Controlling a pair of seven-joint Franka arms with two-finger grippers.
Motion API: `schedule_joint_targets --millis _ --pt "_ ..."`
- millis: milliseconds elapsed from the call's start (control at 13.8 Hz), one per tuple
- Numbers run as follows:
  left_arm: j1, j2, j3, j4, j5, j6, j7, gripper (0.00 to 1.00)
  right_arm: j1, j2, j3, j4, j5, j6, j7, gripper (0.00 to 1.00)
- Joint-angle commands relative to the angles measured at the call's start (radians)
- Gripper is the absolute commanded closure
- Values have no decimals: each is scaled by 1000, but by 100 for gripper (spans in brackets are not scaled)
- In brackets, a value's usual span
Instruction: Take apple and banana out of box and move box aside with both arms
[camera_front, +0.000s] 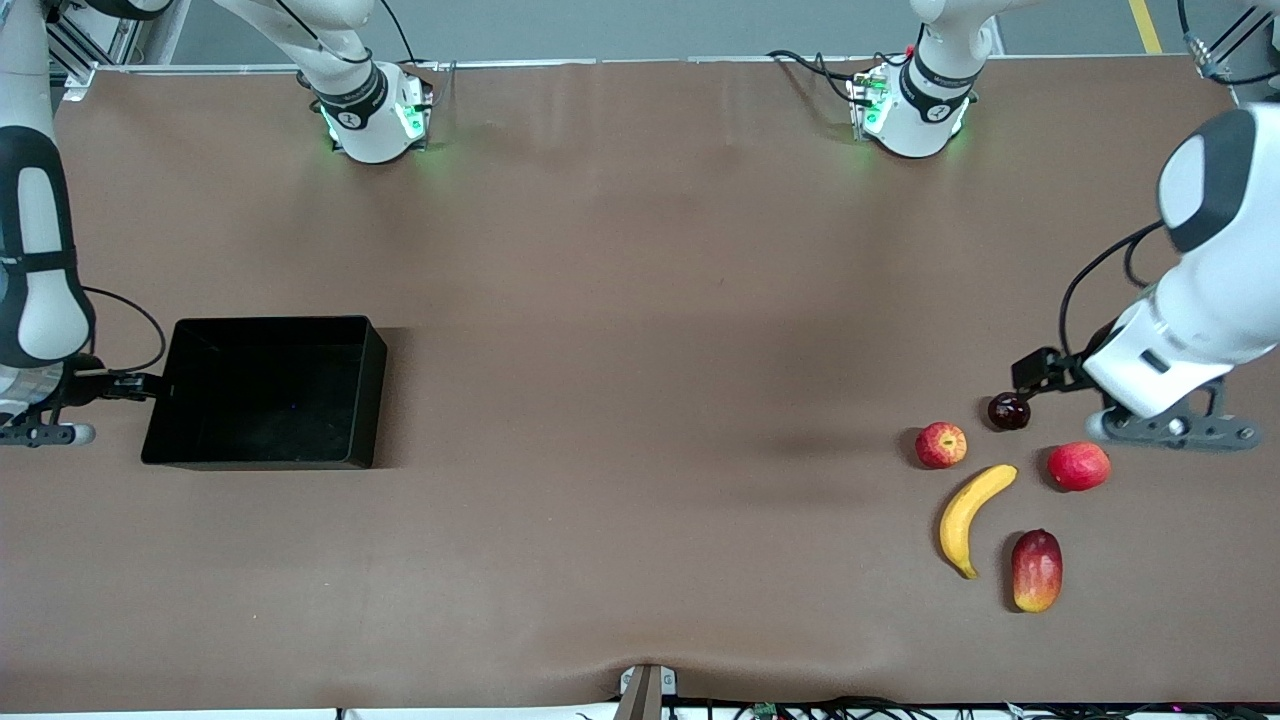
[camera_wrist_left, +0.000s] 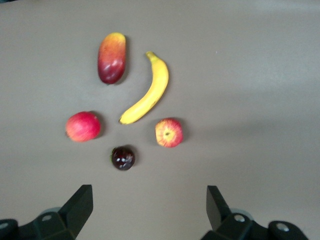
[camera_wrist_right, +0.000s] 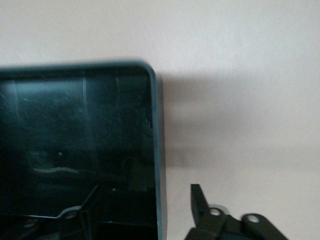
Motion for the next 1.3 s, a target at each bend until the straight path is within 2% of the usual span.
schedule_joint_targets --millis 0,72,145,290,507,652,869,1014,1086,1231 --pt "3 -60 3 19 -18 -80 -11 0 11 -10 28 156 9 -113 -39 0" --pt "-6 -81 24 18 -18 -85 -6 0 17 -8 28 214 10 -194 -39 0" --pt "-36 -109 90 15 -24 -85 4 0 13 -8 28 254 10 -273 -44 0" --pt "-137 -146 213 9 -38 -88 6 0 28 -19 33 342 10 -345 -44 0" --pt "-196 -209 254 -16 -38 -188 1 0 82 -120 31 348 0 -359 -39 0" --pt "-251 -265 332 -80 -109 -169 8 0 125 -195 31 347 -14 -373 -32 0" --pt "-257 -341 359 -180 -134 -102 34 0 184 -305 12 338 -37 -486 20 0" --pt "-257 -344 359 -177 -131 -102 34 0 319 -350 -109 325 -57 -567 226 0" --pt "-257 -341 359 -171 -131 -102 35 0 361 -361 -148 327 -57 -615 311 0" --pt "-262 -338 357 -171 -131 -102 26 0 372 -396 -148 325 -57 -690 358 0"
